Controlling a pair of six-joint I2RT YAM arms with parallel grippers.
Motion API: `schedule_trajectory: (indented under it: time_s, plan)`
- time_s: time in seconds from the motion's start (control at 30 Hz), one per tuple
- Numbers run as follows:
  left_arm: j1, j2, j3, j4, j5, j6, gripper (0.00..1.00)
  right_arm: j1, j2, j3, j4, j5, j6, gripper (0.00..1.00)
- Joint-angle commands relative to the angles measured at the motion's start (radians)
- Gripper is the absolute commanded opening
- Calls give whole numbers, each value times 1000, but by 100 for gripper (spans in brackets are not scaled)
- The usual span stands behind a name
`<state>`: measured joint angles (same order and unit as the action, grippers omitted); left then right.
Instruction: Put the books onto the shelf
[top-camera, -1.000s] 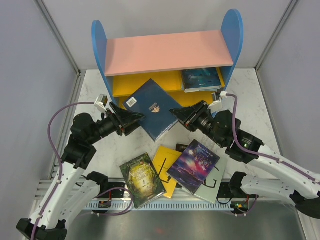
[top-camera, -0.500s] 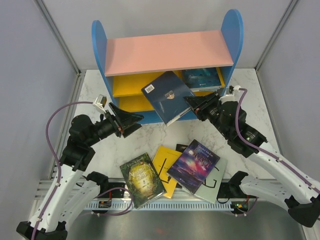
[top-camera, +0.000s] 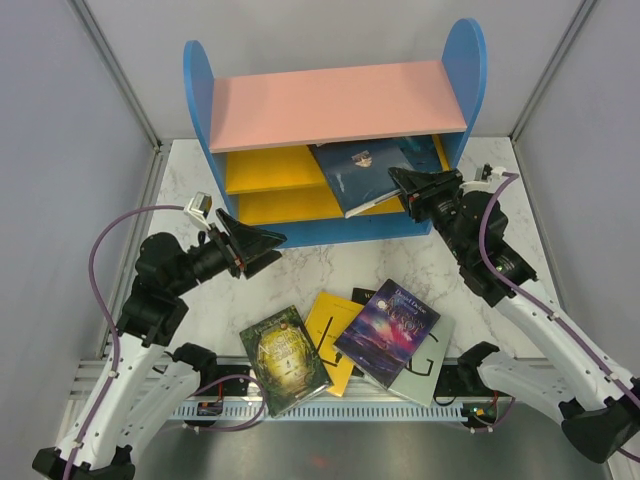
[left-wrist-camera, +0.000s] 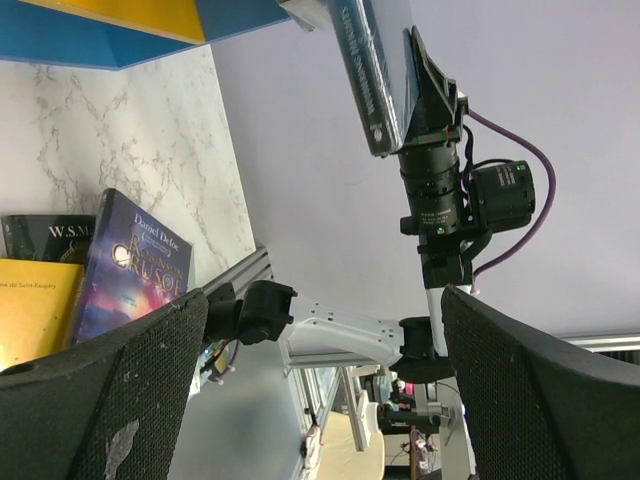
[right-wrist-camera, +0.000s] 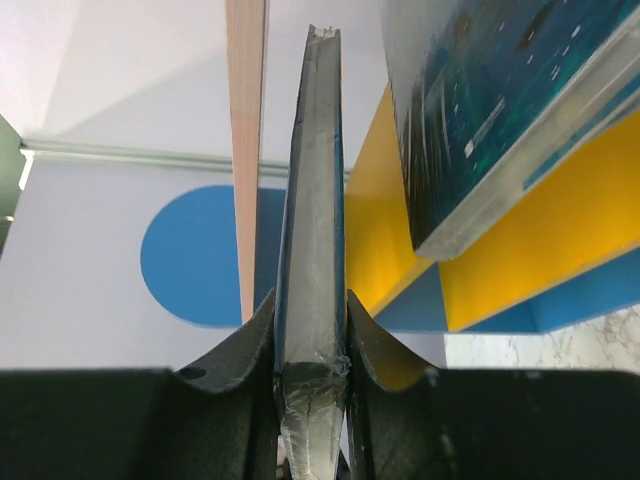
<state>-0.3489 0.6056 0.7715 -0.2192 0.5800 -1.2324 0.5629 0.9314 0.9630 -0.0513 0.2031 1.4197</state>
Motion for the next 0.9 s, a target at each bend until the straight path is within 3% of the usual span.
schedule_trajectory:
  time_s: [0.0,0.37,0.87]
  plan:
    - [4,-13,28,-8,30,42,99,-60,-6,33,249,-11,108,0]
    - [5,-61,29,-69,29,54,98,-328,6,-1,274,-149,199,0]
    - [5,-73,32,-98,27,68,98,-363,99,14,252,-200,165,0]
